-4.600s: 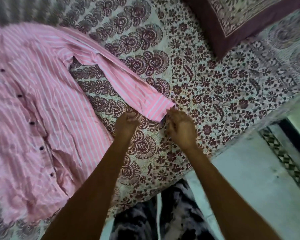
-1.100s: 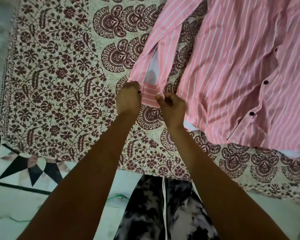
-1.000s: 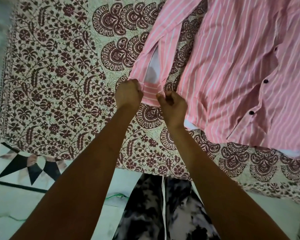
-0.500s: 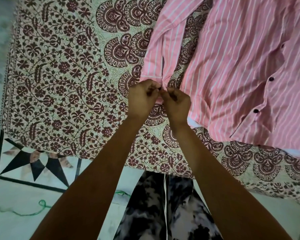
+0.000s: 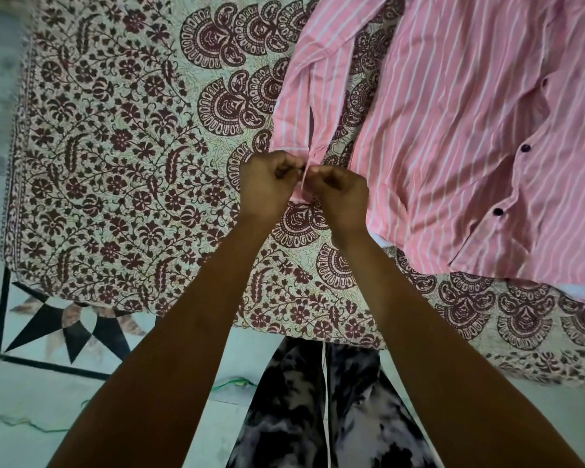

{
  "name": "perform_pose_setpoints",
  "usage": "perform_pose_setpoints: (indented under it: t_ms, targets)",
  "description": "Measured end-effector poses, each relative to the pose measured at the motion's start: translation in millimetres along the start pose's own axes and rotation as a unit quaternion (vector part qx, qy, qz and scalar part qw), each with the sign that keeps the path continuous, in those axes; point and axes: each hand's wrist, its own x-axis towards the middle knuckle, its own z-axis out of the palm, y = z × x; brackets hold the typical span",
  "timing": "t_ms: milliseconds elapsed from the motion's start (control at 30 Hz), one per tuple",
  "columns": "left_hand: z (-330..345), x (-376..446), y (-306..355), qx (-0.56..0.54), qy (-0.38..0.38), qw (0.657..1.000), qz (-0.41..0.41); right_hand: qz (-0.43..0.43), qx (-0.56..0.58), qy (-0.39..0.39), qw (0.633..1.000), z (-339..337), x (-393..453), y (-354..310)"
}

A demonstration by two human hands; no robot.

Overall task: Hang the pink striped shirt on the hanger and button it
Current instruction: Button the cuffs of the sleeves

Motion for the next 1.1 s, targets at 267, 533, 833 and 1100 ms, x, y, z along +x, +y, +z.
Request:
perform_pose_setpoints:
  t_ms: [267,533,833,1100]
  targets:
    - [14,-9,9,-0.180,0.017,0.975,-0.131,-0.232,-0.343,0.125,0.901,5,-8,6]
    - [28,-7,11,-0.309,0.116,0.931,-0.157,-0.200,-0.351,0.177,0.897,19,-8,-8]
    - [11,-11,1,0.022,0.056,0.998,0.021,0.141,-0.045,0.043,0.988,5,9,-14]
    - [-15,-16,11,0.197,0.075,0.969,0.127,0.231,0.014,-0.175,0.957,-4,13,-28]
